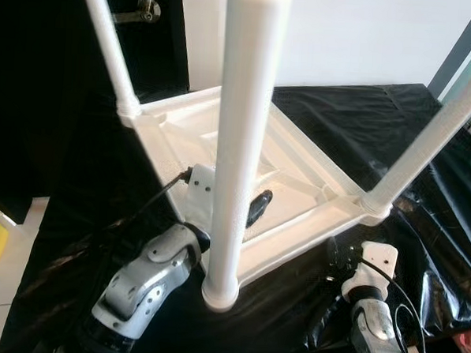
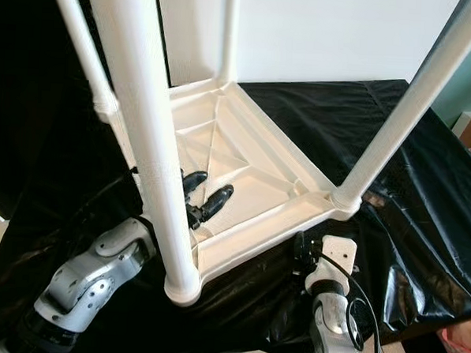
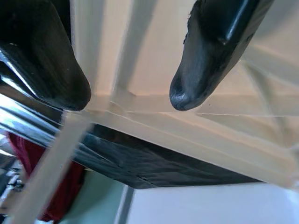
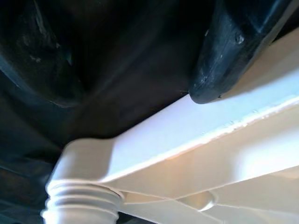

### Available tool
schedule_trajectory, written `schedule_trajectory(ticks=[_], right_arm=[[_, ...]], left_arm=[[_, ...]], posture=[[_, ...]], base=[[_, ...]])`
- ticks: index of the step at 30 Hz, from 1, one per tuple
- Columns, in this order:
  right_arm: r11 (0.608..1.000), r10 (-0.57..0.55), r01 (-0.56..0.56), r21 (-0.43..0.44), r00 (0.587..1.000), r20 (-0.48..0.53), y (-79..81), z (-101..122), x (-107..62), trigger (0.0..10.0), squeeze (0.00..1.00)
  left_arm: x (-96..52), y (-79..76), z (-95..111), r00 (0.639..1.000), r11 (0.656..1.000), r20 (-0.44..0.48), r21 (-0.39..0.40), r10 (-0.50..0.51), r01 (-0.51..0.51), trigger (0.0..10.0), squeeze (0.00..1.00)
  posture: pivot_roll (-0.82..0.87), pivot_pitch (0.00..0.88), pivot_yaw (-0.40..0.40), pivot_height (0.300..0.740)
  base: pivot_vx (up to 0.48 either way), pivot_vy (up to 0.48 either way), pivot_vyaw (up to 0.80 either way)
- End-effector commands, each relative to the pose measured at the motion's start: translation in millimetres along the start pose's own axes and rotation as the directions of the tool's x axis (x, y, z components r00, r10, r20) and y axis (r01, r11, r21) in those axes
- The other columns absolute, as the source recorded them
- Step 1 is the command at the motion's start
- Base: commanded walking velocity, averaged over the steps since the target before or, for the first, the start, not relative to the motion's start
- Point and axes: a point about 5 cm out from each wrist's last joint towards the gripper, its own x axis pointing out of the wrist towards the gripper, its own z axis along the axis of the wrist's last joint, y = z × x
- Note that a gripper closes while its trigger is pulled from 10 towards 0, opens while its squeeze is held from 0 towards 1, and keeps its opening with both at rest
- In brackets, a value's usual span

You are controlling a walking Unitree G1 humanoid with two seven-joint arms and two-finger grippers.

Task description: Building children table

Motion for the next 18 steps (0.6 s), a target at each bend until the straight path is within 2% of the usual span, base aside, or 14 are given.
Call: schedule_trajectory(ticks=[1,5,9,15,17,18], right_arm=[[0.998,0.051,-0.052,0.028,0.998,0.033,11.7,6,6.1,10.0,0.0],[0.998,0.05,-0.051,0.033,0.998,0.029,12.7,5,23.2,10.0,0.0],[0.999,0.002,-0.004,0.046,0.999,0.043,10.2,11,38.1,10.0,0.0],[0.999,-0.015,0.012,0.049,0.998,0.056,8.4,14,41.6,10.0,0.0],[0.999,-0.002,0.0,0.037,0.998,0.062,5.9,11,37.3,10.0,0.0],[0.999,0.021,-0.023,0.023,0.997,0.069,5.0,10,32.7,10.0,0.0]], left_arm=[[-3.6,-38.4,-7,0.899,0.899,-0.015,-0.048,-0.437,0.436,10.0,0.0],[1.9,-43.7,-4,0.905,0.902,0.01,-0.081,-0.426,0.425,10.0,0.0],[9.1,-48.8,-1,0.907,0.904,0.034,-0.077,-0.42,0.422,10.0,0.0],[13.6,-51.1,-2,0.911,0.908,0.039,-0.064,-0.411,0.413,10.0,0.0],[14.8,-39.6,-4,0.933,0.933,0.02,-0.018,-0.36,0.36,10.0,0.0],[13.1,-27.2,-5,0.948,0.948,0.004,0.014,-0.318,0.318,10.0,0.0]], posture=[[0.03,0.04,-0.01,0.74],[0.03,0.04,-0.002,0.74],[0.03,0.039,0.001,0.74],[0.03,0.041,-0.004,0.74],[0.03,0.041,-0.008,0.74],[0.03,0.043,-0.012,0.74]], base=[[0.0,0.0,0.0],[0.0,0.0,0.0],[0.0,0.0,0.0],[0.0,0.0,0.0],[0.0,0.0,0.0],[0.0,0.0,0.0]])
